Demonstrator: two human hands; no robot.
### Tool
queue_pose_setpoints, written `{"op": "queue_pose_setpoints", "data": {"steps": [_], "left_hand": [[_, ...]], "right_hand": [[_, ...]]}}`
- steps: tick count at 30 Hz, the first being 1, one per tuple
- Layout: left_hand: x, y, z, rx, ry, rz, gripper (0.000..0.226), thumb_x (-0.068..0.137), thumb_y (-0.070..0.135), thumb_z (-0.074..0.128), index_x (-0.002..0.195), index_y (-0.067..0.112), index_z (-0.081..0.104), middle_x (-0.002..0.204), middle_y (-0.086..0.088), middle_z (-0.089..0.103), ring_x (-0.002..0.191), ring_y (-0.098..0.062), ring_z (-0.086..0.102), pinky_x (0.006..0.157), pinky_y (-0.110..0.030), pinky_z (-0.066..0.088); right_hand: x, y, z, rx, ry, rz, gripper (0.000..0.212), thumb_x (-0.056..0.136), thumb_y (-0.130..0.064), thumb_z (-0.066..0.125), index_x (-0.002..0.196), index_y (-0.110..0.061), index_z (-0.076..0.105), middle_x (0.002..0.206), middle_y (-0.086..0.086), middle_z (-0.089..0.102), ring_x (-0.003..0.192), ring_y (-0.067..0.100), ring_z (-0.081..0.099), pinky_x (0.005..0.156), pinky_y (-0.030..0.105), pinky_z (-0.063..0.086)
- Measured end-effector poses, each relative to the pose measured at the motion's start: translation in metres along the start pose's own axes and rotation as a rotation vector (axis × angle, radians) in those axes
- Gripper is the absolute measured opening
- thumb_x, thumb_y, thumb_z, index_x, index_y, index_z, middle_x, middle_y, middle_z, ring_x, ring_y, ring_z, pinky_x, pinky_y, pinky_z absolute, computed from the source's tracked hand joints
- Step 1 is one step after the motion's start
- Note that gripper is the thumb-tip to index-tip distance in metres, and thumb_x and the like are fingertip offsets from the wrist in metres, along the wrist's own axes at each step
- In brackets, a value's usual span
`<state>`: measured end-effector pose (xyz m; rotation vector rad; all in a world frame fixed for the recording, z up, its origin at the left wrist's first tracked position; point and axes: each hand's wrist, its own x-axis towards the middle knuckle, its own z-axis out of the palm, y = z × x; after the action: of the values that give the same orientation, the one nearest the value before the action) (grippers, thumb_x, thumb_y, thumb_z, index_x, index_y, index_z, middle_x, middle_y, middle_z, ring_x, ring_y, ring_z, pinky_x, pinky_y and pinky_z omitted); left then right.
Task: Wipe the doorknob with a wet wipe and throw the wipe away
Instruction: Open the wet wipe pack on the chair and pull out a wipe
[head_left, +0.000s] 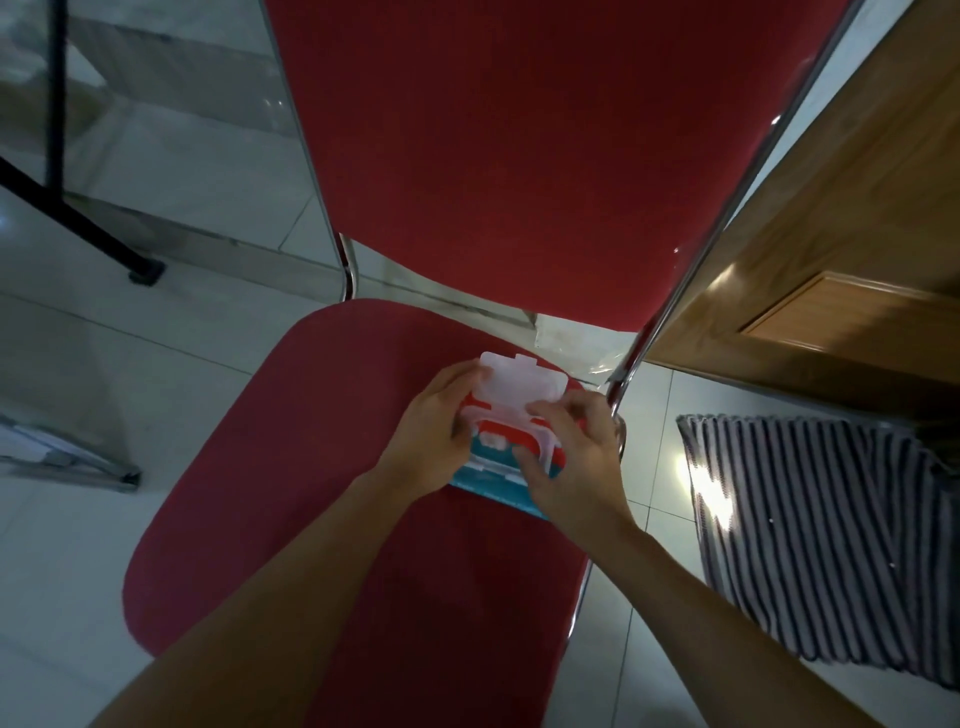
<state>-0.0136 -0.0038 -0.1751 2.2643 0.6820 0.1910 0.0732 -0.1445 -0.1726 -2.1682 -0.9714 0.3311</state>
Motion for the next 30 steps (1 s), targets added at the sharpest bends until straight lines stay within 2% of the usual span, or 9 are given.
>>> {"op": "queue_pose_setpoints", "data": {"steps": [3,8,13,17,19,20,22,25,30], "left_hand": [[0.001,-0.005,0.001,-0.007,-0.017,0.024,0.054,0.079,-0.011,0.051,0.130,0.006,0.047,0.139,-0.010,0.044,0.123,-0.018,0.047,0.098,-0.008,0.028],[-0.002,-0.008,0.001,-0.019,-0.019,0.011,0.052,0.082,-0.008,0.051,0.131,0.007,0.046,0.140,-0.009,0.043,0.124,-0.019,0.046,0.101,-0.015,0.031],[-0.003,-0.008,0.001,-0.005,-0.016,0.003,0.051,0.082,-0.008,0.050,0.131,0.007,0.046,0.138,-0.010,0.046,0.122,-0.020,0.048,0.099,-0.011,0.030],[-0.005,-0.003,0.001,-0.031,-0.001,0.002,0.051,0.082,-0.013,0.045,0.129,0.005,0.047,0.136,-0.011,0.046,0.116,-0.015,0.050,0.090,0.007,0.025],[-0.006,-0.001,0.001,-0.046,-0.009,-0.010,0.050,0.082,-0.015,0.044,0.129,0.003,0.047,0.136,-0.009,0.045,0.113,-0.011,0.049,0.088,0.008,0.026],[-0.006,-0.001,0.002,-0.042,-0.009,-0.014,0.050,0.082,-0.014,0.043,0.129,0.004,0.046,0.137,-0.010,0.044,0.116,-0.013,0.049,0.091,0.005,0.026],[-0.007,-0.001,0.004,-0.031,-0.012,-0.020,0.051,0.083,-0.012,0.045,0.130,0.006,0.046,0.138,-0.010,0.045,0.122,-0.019,0.048,0.096,-0.005,0.028],[-0.007,0.001,0.006,-0.009,-0.022,-0.048,0.052,0.084,-0.009,0.046,0.132,0.009,0.044,0.139,-0.008,0.044,0.124,-0.019,0.046,0.100,-0.014,0.028],[-0.012,0.005,0.008,0.026,0.063,-0.080,0.048,0.083,0.000,0.055,0.130,0.011,0.046,0.135,-0.007,0.046,0.120,-0.020,0.048,0.099,-0.023,0.037]], "right_hand": [[0.008,-0.002,0.012,-0.089,-0.049,-0.170,0.020,0.072,-0.004,0.072,0.092,-0.007,0.069,0.090,0.014,0.057,0.085,0.018,0.050,0.076,0.016,0.038],[0.015,-0.008,0.020,-0.086,-0.210,-0.177,0.010,0.074,0.003,0.067,0.082,-0.001,0.071,0.093,0.019,0.055,0.085,0.025,0.053,0.077,0.021,0.041],[0.021,-0.012,0.025,-0.055,-0.241,-0.128,0.011,0.078,0.013,0.056,0.083,0.007,0.064,0.100,0.019,0.049,0.085,0.025,0.052,0.074,0.014,0.042],[0.028,-0.018,0.013,0.148,-0.244,0.120,0.009,0.089,0.001,0.049,0.085,0.001,0.057,0.104,0.004,0.037,0.079,0.010,0.045,0.068,-0.003,0.037],[0.031,-0.023,0.002,0.243,-0.237,0.222,0.017,0.091,-0.003,0.047,0.076,0.001,0.056,0.093,0.006,0.044,0.071,0.008,0.045,0.066,0.009,0.043],[0.032,-0.024,-0.002,0.319,-0.228,0.273,0.023,0.091,-0.002,0.045,0.073,0.002,0.058,0.083,0.007,0.050,0.066,0.010,0.047,0.065,0.021,0.045],[0.033,-0.026,-0.011,0.590,-0.202,0.419,0.031,0.093,-0.004,0.041,0.070,-0.007,0.063,0.071,0.005,0.061,0.068,0.017,0.058,0.071,0.029,0.049],[0.037,-0.026,-0.025,0.887,-0.193,0.587,0.024,0.097,-0.011,0.039,0.085,-0.012,0.060,0.092,0.009,0.066,0.089,0.025,0.062,0.085,0.036,0.051],[0.035,-0.017,-0.034,0.864,-0.156,0.604,0.022,0.097,-0.017,0.039,0.082,-0.017,0.055,0.095,0.013,0.057,0.086,0.025,0.055,0.081,0.044,0.048]]}}
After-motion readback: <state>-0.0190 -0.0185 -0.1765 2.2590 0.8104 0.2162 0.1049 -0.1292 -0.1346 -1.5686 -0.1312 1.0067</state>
